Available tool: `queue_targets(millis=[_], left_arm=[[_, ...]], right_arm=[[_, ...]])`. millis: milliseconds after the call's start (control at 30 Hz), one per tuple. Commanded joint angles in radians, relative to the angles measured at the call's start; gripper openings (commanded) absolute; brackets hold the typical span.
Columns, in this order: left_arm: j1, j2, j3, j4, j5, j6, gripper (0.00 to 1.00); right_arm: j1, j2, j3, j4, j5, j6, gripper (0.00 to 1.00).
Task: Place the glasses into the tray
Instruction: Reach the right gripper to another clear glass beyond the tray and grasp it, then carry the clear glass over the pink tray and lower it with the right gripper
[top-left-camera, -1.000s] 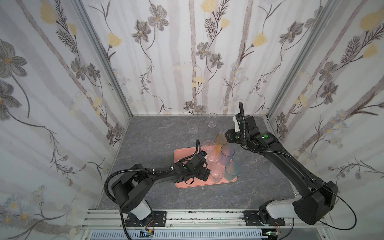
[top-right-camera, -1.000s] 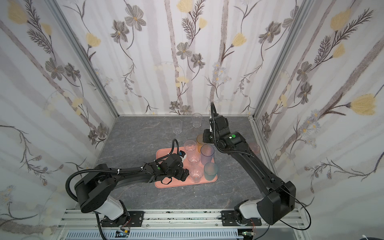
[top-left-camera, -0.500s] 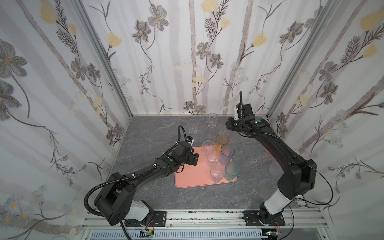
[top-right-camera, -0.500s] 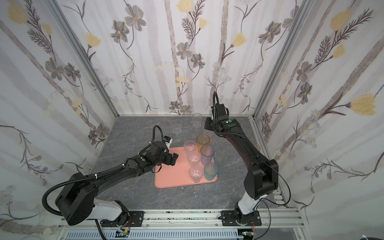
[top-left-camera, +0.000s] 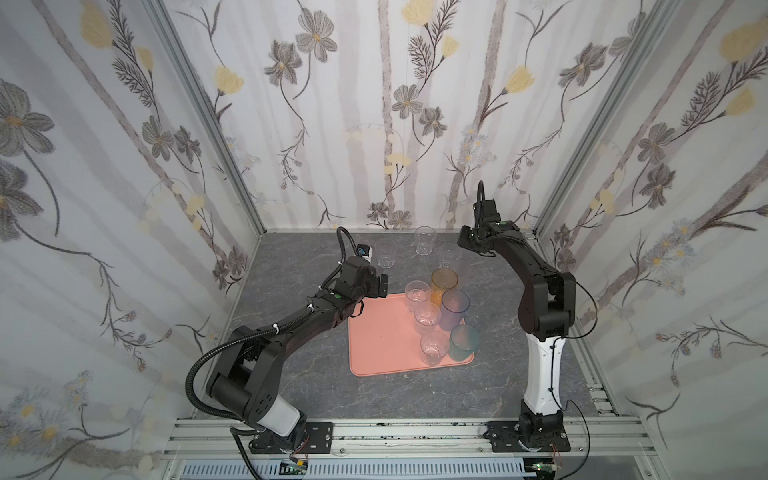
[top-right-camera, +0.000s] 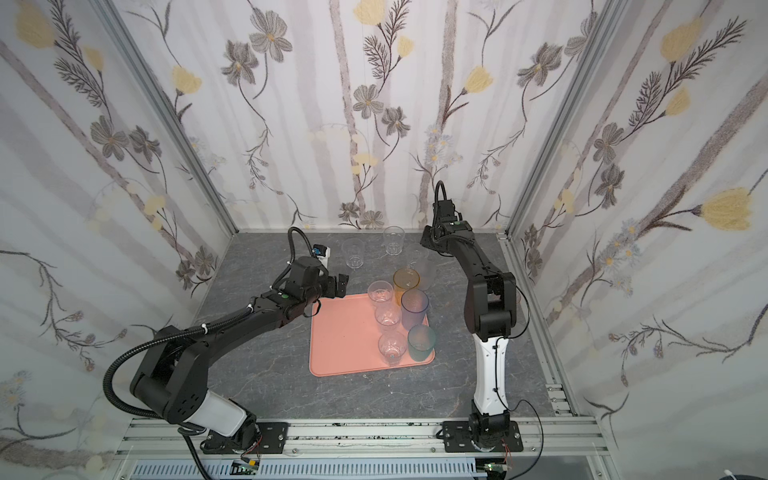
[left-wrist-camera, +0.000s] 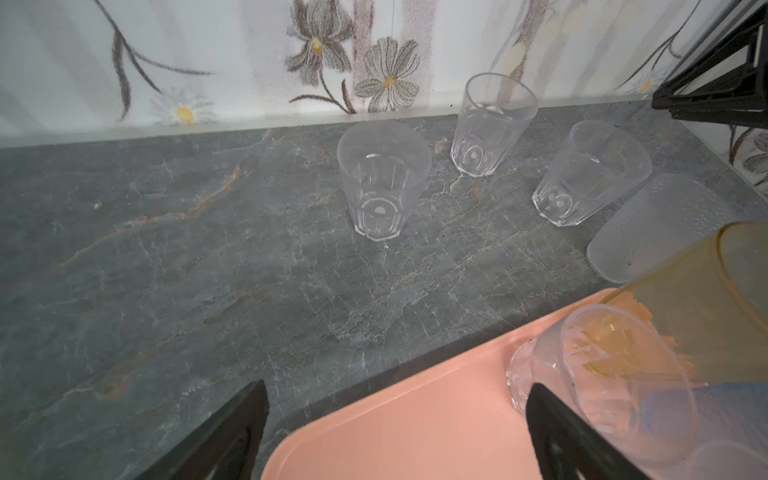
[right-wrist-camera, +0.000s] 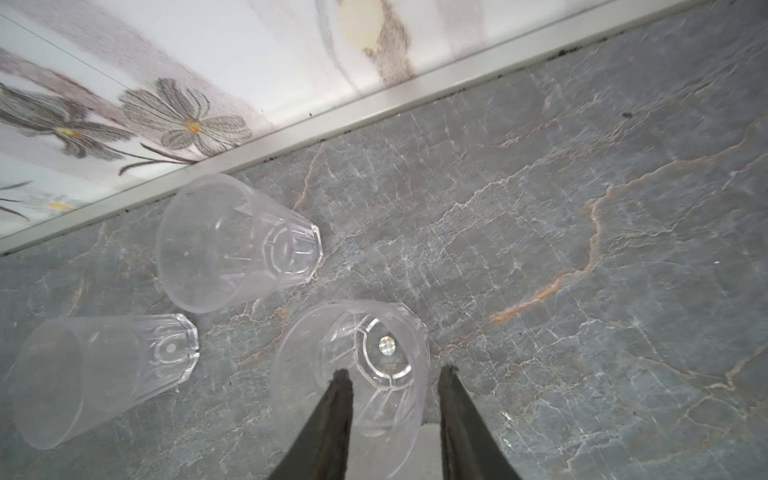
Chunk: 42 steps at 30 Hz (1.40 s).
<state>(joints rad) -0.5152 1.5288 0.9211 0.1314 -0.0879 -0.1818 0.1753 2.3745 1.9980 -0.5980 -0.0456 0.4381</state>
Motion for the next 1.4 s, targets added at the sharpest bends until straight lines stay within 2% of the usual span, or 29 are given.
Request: queue_targets(millis=[0, 300, 433, 567, 733, 1133, 1367], left_arm=[[0.001, -0.024, -0.046, 0.201, 0.029, -0.079, 1.0], [0.001, -0.031, -0.08, 0.201, 0.054, -0.099, 0.99], [0.001, -0.03, -0.09, 0.201, 0.06, -0.105, 0.99], [0.0, -0.03, -0.094, 0.201, 0.068, -0.114, 0.99], [0.0, -0.046, -0.109, 0.201, 0.053, -0.106, 0.99], [0.001, -0.1, -0.126, 0.201, 0.033, -0.078, 0.99], [0.013, -0.155, -0.143, 0.194, -0.003, -0.057, 1.0]], right_arm=[[-0.002, 0.032, 0.021, -0.017, -0.033, -0.028, 0.35], [-0.003, 0.117, 0.058, -0.027, 0.007, -0.052, 0.23], [-0.003, 0.126, 0.058, -0.018, 0.027, -0.058, 0.2], [-0.003, 0.116, 0.058, -0.024, 0.054, -0.069, 0.13], [-0.002, 0.051, 0.047, -0.043, 0.074, -0.079, 0.08], [0.016, -0.166, 0.017, -0.073, 0.089, -0.071, 0.04], [0.096, -0.3, 0.02, -0.101, 0.053, -0.045, 0.03]])
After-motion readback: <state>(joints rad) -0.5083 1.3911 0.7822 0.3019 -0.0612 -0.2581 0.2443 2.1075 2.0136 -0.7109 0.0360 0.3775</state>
